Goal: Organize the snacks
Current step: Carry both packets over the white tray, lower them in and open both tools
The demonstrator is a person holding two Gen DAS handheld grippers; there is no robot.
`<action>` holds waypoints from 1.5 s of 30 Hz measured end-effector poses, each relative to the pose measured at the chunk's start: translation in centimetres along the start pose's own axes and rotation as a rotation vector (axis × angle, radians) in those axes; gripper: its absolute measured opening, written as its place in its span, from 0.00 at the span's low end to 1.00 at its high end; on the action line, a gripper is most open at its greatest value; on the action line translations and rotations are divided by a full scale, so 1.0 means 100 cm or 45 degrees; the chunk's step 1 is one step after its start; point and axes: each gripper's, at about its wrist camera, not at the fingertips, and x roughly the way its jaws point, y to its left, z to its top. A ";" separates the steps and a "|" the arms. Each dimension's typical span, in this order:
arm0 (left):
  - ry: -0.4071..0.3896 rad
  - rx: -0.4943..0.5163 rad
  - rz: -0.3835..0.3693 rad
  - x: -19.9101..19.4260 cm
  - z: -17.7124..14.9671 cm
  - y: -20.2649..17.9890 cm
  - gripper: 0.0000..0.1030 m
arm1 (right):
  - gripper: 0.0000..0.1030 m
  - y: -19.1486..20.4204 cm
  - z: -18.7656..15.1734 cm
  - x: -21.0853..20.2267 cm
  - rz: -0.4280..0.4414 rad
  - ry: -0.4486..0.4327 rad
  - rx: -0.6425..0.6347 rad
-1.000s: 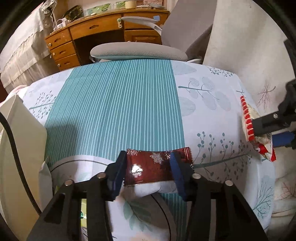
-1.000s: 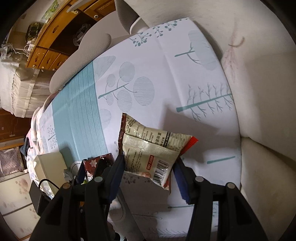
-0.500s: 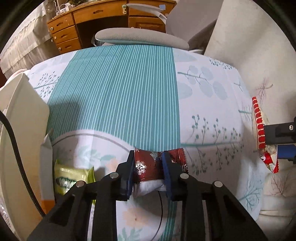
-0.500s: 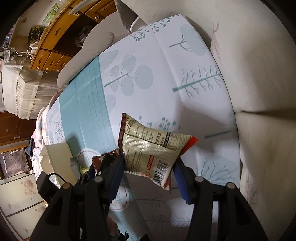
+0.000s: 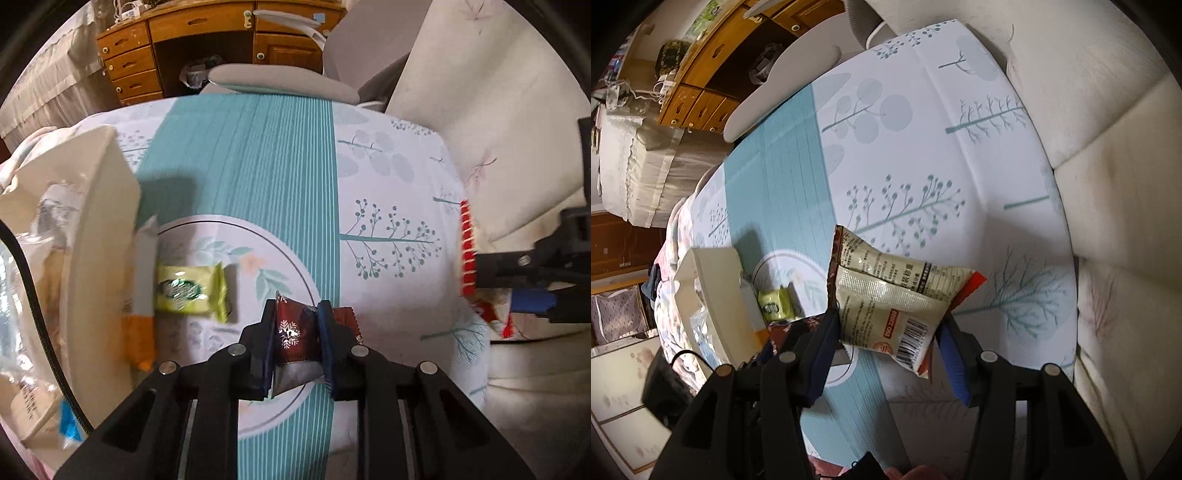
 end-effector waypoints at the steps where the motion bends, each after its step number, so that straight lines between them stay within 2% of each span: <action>1: -0.010 -0.009 -0.021 -0.009 -0.002 0.003 0.18 | 0.52 0.003 -0.004 0.000 -0.002 0.000 -0.004; 8: -0.051 -0.040 -0.079 -0.059 -0.018 0.026 0.18 | 0.52 0.026 -0.039 0.004 -0.011 0.013 -0.045; 16: -0.084 -0.100 -0.169 -0.113 -0.035 0.073 0.18 | 0.52 0.059 -0.081 0.009 -0.009 0.014 -0.077; 23: -0.101 -0.082 -0.175 -0.149 -0.047 0.118 0.18 | 0.52 0.101 -0.119 0.011 -0.005 -0.007 -0.118; 34: -0.126 -0.038 -0.149 -0.180 -0.066 0.199 0.18 | 0.52 0.166 -0.169 0.028 0.044 -0.032 -0.127; 45: -0.150 0.011 -0.115 -0.183 -0.073 0.265 0.18 | 0.52 0.215 -0.198 0.058 0.126 -0.051 -0.092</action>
